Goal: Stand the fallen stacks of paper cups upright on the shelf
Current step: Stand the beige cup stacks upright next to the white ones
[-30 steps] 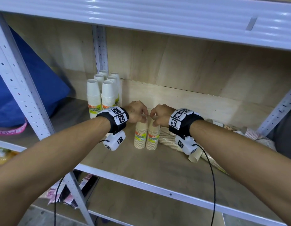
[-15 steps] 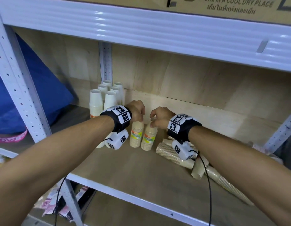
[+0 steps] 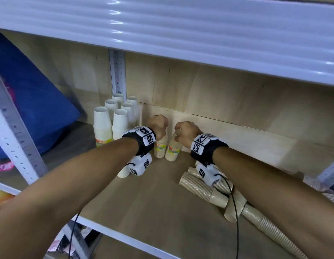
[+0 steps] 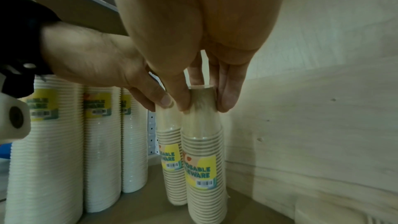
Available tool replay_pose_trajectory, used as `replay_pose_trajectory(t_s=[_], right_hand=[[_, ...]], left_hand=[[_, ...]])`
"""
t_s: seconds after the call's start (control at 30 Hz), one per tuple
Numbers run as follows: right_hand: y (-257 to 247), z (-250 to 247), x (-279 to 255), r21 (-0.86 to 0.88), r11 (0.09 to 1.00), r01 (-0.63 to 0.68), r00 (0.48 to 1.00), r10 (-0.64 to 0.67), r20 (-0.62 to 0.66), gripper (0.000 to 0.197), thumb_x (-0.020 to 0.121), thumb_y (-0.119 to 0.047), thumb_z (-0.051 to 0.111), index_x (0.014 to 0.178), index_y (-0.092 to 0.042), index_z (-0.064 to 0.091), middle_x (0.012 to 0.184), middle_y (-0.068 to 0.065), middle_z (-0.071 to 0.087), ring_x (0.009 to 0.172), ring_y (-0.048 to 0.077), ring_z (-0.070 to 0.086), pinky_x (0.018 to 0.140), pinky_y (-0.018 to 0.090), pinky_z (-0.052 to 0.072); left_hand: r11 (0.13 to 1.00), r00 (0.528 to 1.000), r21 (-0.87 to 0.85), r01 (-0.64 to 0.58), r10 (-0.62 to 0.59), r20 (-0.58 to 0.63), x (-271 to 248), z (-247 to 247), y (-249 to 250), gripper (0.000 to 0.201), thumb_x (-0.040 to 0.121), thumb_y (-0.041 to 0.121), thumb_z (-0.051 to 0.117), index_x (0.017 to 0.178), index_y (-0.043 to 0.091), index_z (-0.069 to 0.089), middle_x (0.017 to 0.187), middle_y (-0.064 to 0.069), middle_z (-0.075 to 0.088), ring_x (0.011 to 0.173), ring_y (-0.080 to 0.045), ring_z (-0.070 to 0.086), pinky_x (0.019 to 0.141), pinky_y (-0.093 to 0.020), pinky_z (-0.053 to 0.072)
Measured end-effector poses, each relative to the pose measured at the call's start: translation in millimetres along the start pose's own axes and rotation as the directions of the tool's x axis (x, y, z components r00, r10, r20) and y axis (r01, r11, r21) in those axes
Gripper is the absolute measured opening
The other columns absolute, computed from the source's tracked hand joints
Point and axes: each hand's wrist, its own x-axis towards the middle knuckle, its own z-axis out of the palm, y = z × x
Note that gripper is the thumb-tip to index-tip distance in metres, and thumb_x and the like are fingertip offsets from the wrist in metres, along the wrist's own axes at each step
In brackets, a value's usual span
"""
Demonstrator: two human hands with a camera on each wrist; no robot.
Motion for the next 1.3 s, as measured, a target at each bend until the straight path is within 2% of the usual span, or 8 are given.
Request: replay_pose_trajectory(t_s=[0.13, 0.47, 0.57, 0.67, 0.83, 1.0, 1.23, 1.3], right_hand=[[9, 5, 11, 0.002, 1.0, 0.008, 1.0, -0.008, 0.012, 0.026, 0.082, -0.011, 0.067, 0.107, -0.004, 0.067, 0.105, 0.011, 0.069, 0.098, 0.028, 0.064, 0.083, 0.036, 0.055], [22, 19, 27, 0.082, 0.996, -0.02, 1.0, 0.02, 0.002, 0.032, 0.085, -0.011, 0.065, 0.116, -0.004, 0.065, 0.113, 0.009, 0.069, 0.106, 0.026, 0.063, 0.087, 0.032, 0.052], [25, 20, 28, 0.093, 0.995, -0.045, 0.999, 0.044, 0.012, 0.042, 0.085, -0.015, 0.066, 0.127, -0.01, 0.061, 0.126, 0.007, 0.063, 0.117, 0.025, 0.058, 0.084, 0.02, 0.041], [28, 16, 27, 0.088, 0.994, -0.064, 0.998, 0.063, 0.017, 0.06, 0.084, -0.02, 0.069, 0.141, -0.016, 0.05, 0.141, 0.005, 0.052, 0.129, 0.025, 0.05, 0.099, 0.026, 0.041], [40, 4, 12, 0.008, 0.998, -0.066, 0.998, 0.066, 0.007, 0.05, 0.083, -0.023, 0.069, 0.132, -0.021, 0.057, 0.133, 0.006, 0.057, 0.119, 0.025, 0.056, 0.092, 0.029, 0.046], [61, -4, -18, -0.026, 0.992, -0.12, 0.988, 0.122, 0.094, 0.047, 0.08, -0.028, 0.075, 0.124, -0.021, 0.061, 0.121, 0.004, 0.061, 0.105, 0.024, 0.061, 0.085, 0.029, 0.049], [94, -2, -63, -0.096, 0.98, -0.173, 0.959, 0.19, 0.21, 0.05, 0.08, -0.027, 0.075, 0.126, -0.017, 0.061, 0.121, 0.004, 0.061, 0.106, 0.022, 0.061, 0.086, 0.03, 0.049], [103, 0, -75, -0.109, 0.976, -0.191, 0.947, 0.212, 0.24, 0.051, 0.078, -0.029, 0.076, 0.126, -0.018, 0.061, 0.123, 0.004, 0.061, 0.106, 0.022, 0.061, 0.086, 0.03, 0.05]], left_hand=[[0.999, 1.0, 0.035, 0.002, -0.003, 0.022, 9, 7, 1, 0.025, 0.09, 0.003, 0.06, 0.114, 0.006, 0.067, 0.117, -0.01, 0.065, 0.108, -0.026, 0.06, 0.091, -0.034, 0.052], [1.0, 0.999, 0.008, 0.019, -0.019, 0.03, 13, 13, 0, 0.027, 0.09, 0.004, 0.057, 0.114, 0.01, 0.068, 0.115, -0.007, 0.066, 0.108, -0.026, 0.06, 0.087, -0.032, 0.051], [1.0, 1.0, 0.009, -0.003, 0.003, 0.027, 11, 12, 1, 0.03, 0.091, 0.006, 0.057, 0.12, 0.011, 0.065, 0.118, -0.007, 0.063, 0.112, -0.025, 0.058, 0.086, -0.029, 0.047], [1.0, 1.0, -0.017, -0.021, 0.021, 0.017, 10, 9, 1, 0.039, 0.09, 0.008, 0.06, 0.129, 0.015, 0.059, 0.126, -0.009, 0.058, 0.116, -0.026, 0.056, 0.085, -0.027, 0.044], [0.998, 0.999, 0.033, -0.044, 0.044, 0.01, 8, 2, 7, 0.046, 0.09, 0.018, 0.064, 0.134, 0.022, 0.054, 0.133, -0.009, 0.05, 0.119, -0.028, 0.054, 0.095, -0.034, 0.047], [0.992, 0.991, 0.001, -0.129, 0.129, 0.019, -5, 1, 30, 0.048, 0.088, 0.023, 0.067, 0.134, 0.024, 0.053, 0.131, -0.007, 0.052, 0.118, -0.026, 0.054, 0.093, -0.03, 0.044], [0.961, 0.943, -0.02, -0.274, 0.273, 0.192, -32, 27, 64, 0.047, 0.086, 0.029, 0.07, 0.131, 0.026, 0.056, 0.128, -0.004, 0.054, 0.118, -0.023, 0.051, 0.097, -0.035, 0.042], [0.952, 0.919, -0.042, -0.302, 0.303, 0.252, -40, 39, 71, 0.046, 0.086, 0.029, 0.071, 0.13, 0.025, 0.058, 0.126, -0.002, 0.055, 0.115, -0.021, 0.053, 0.087, -0.029, 0.042]])
